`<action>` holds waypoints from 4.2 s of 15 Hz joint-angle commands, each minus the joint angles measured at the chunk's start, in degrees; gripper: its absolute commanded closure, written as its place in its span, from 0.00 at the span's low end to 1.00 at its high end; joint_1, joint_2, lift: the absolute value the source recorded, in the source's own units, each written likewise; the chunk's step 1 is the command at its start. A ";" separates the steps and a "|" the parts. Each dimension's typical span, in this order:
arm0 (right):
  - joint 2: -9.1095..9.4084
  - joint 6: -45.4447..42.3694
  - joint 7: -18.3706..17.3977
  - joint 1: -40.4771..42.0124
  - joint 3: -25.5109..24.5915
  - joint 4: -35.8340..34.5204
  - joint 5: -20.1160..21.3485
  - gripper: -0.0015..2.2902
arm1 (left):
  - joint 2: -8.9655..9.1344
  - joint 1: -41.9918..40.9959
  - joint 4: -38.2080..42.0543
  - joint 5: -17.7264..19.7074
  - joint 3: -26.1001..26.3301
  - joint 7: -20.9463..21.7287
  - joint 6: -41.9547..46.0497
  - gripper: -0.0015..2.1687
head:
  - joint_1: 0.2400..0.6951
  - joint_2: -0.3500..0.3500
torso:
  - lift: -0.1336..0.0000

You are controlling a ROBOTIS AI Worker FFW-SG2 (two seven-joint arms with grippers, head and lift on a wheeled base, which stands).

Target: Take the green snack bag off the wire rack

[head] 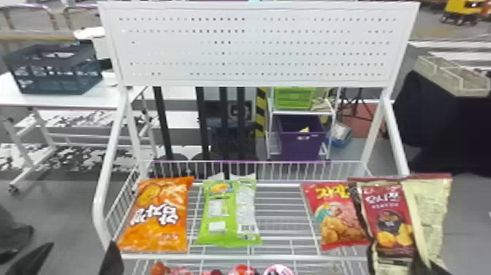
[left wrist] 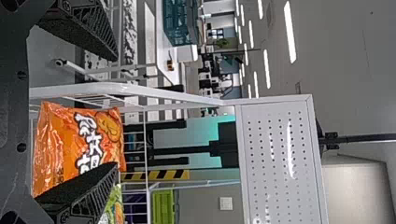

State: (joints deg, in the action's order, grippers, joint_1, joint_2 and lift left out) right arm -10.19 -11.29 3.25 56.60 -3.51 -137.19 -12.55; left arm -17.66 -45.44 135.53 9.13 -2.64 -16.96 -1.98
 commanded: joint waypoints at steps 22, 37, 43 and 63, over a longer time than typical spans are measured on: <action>0.61 -0.18 0.18 -0.61 -0.35 2.02 -0.37 0.98 | -1.32 36.13 -26.10 0.54 31.11 -4.66 -8.00 0.04 | 0.57 0.50 | 1.00; -0.18 1.05 0.09 -4.04 0.88 5.09 -0.28 0.98 | 5.36 59.07 -57.75 8.80 37.27 -5.36 -8.18 0.17 | 0.57 0.50 | 1.00; -0.18 1.05 0.09 -4.04 0.97 4.65 -0.19 0.98 | 4.74 57.22 -54.41 9.24 37.18 -5.89 -11.52 0.89 | 0.57 0.50 | 1.00; -0.18 0.70 0.18 -3.07 2.28 2.28 0.34 0.98 | -4.57 -0.79 0.79 5.02 1.23 -1.32 9.40 0.94 | 0.57 0.50 | 1.00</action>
State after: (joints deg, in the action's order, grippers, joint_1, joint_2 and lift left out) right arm -10.38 -10.49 3.43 53.36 -1.47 -134.63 -12.46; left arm -22.90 -40.89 135.21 13.93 0.85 -18.96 -0.12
